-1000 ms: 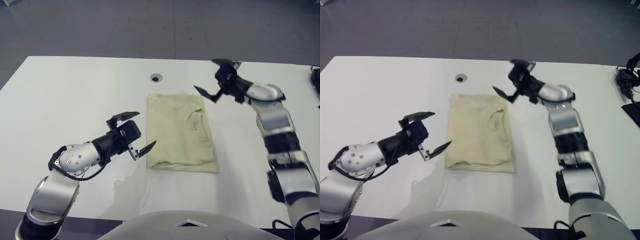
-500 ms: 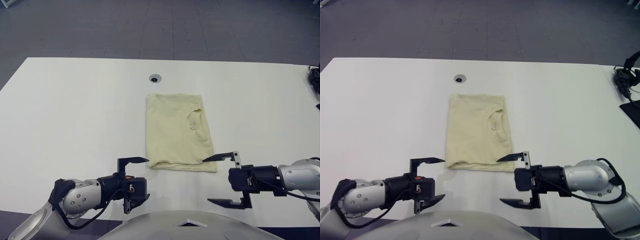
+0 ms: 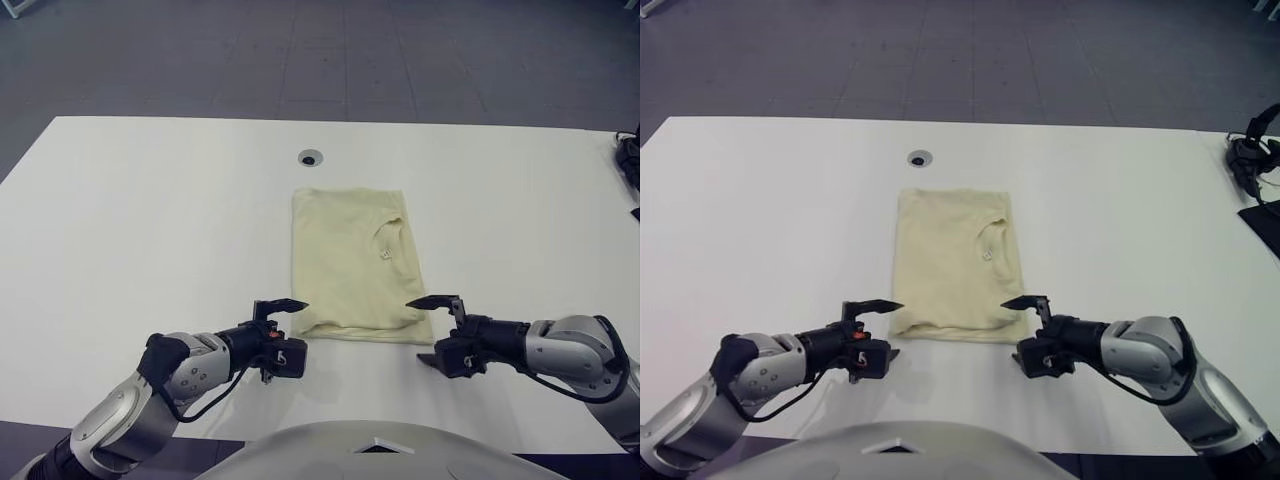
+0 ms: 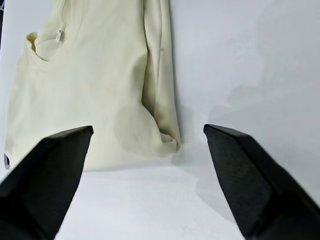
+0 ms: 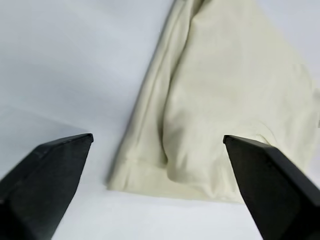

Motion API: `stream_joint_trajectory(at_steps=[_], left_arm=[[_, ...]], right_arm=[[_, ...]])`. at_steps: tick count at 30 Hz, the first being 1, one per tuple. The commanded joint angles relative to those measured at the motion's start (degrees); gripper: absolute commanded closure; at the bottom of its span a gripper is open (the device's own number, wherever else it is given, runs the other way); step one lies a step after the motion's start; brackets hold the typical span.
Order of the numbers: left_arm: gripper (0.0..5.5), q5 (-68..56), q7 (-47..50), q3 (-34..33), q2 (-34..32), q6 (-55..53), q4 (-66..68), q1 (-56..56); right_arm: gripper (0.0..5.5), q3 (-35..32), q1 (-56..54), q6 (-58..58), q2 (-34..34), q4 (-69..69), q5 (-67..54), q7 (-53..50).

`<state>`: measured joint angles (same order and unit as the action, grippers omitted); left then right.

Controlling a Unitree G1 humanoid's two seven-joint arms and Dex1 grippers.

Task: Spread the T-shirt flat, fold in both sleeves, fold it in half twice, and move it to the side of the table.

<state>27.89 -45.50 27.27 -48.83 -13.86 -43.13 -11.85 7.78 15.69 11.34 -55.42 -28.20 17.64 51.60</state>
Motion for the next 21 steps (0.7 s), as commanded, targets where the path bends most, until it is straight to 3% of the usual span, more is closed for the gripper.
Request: stream_joint_trajectory(at_steps=[1,17,21], left_arm=[[2.15,2.3,-1.6,1.8,0.8,-0.4,2.7,-0.5],[5.19,5.5,-2.3,2.5,3.9,0.6,5.6,0.1],[5.5,5.4,-2.9,1.8,4.0,0.6,5.4,0.1]], right_arm=[[1.54,2.5,-1.5,0.1,0.3,4.0,3.1,0.0],[4.42,4.0,-3.5,2.9,-0.4,6.4,2.1,0.3],[5.03,4.5,-4.0,2.9,-0.4,6.7,2.4,0.3]])
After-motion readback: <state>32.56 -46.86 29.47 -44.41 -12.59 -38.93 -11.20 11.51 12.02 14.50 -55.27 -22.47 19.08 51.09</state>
